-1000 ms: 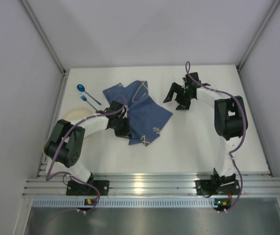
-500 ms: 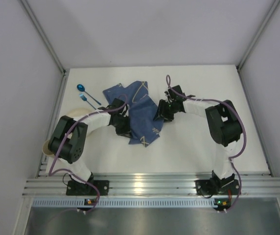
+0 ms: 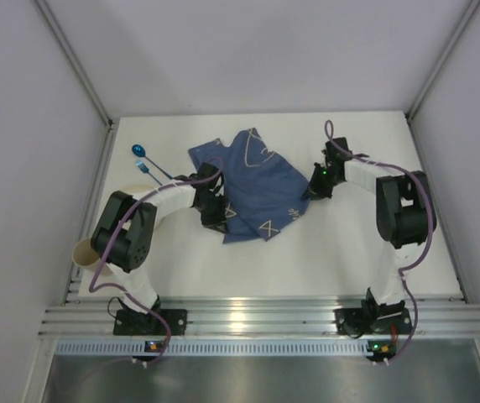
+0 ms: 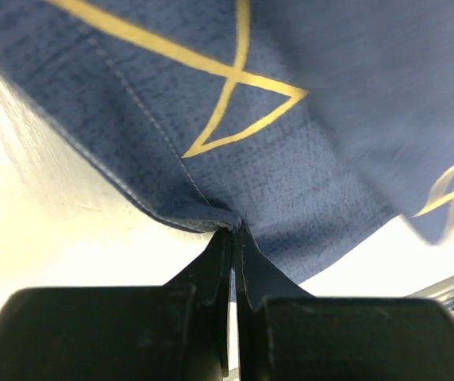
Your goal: Set the dinner table for one person
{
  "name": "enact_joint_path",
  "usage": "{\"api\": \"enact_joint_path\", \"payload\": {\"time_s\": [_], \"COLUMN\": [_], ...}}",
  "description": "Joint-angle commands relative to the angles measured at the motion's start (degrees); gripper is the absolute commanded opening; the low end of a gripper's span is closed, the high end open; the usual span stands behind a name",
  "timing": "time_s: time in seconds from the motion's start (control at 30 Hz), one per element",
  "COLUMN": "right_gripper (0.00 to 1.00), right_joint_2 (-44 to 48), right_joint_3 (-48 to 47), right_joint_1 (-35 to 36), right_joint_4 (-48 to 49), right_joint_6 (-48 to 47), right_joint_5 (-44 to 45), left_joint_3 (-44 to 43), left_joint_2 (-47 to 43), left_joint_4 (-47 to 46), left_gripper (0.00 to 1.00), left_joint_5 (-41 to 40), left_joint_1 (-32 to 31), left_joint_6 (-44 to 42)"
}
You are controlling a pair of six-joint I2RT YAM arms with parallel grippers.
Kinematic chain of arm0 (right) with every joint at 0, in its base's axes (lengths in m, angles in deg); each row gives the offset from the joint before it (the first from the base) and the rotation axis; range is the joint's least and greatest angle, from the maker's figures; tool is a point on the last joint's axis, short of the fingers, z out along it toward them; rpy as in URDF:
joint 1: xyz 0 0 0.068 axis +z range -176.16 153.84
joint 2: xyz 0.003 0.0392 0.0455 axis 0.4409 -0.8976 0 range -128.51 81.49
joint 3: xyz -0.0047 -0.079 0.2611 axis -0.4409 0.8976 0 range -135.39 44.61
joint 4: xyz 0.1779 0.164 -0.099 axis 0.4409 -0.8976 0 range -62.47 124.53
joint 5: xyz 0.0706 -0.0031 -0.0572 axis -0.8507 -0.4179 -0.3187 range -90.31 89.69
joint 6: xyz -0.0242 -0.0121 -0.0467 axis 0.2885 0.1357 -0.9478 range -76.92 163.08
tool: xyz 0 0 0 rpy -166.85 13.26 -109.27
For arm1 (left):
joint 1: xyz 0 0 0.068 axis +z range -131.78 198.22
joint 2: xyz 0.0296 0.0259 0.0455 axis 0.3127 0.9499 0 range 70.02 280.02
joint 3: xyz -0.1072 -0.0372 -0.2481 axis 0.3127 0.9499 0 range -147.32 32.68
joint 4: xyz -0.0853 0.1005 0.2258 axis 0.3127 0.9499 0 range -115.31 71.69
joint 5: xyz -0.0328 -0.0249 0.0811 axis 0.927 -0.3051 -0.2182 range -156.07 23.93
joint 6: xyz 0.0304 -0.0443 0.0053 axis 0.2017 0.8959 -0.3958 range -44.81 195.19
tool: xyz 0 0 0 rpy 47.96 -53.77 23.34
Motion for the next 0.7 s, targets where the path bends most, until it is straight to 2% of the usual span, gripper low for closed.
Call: {"api": "enact_joint_path", "payload": {"time_s": [0.0,0.17,0.37,0.4,0.43,0.53,0.57,0.6,0.67], "right_gripper": [0.0,0.0,0.0,0.0,0.0,0.0,0.0,0.0,0.0], "right_joint_2": [7.51,16.99,21.67,21.93,22.37,26.67,28.77,29.83,32.55], "right_joint_3": [3.56,13.58,21.5,21.76,22.29,23.17,23.35,23.87,26.06], "right_joint_1": [-7.64,-16.58,-17.76,-17.76,-17.76,-18.28,-18.37,-18.46,-18.9], "right_joint_4": [-4.56,-7.64,-7.38,-8.77,-10.09,-15.8,-17.3,-18.79,-20.03], "right_joint_6": [-2.87,-4.63,-5.33,-4.99,-3.5,0.8,1.95,2.74,5.46], "right_joint_5": [6.9,14.2,15.69,17.01,22.59,33.68,35.02,35.47,36.26], "left_joint_3": [-1.04,-2.62,-2.1,-1.75,-1.39,1.06,2.9,3.96,7.29], "left_joint_2": [3.87,4.4,2.39,1.77,1.07,-3.76,-7.08,-8.85,-13.85], "left_joint_4": [4.63,5.95,7.97,8.32,9.54,13.84,14.91,15.96,17.03], "left_gripper": [0.0,0.0,0.0,0.0,0.0,0.0,0.0,0.0,0.0], "left_joint_5": [-9.15,-11.61,-13.11,-13.72,-14.68,-21.0,-24.68,-26.19,-27.35], "left_joint_1": [0.16,0.25,0.25,0.34,0.25,0.25,0.34,0.34,0.69], "left_joint_6": [-2.3,-2.57,-1.16,-0.11,0.68,6.38,8.57,13.38,17.63]}}
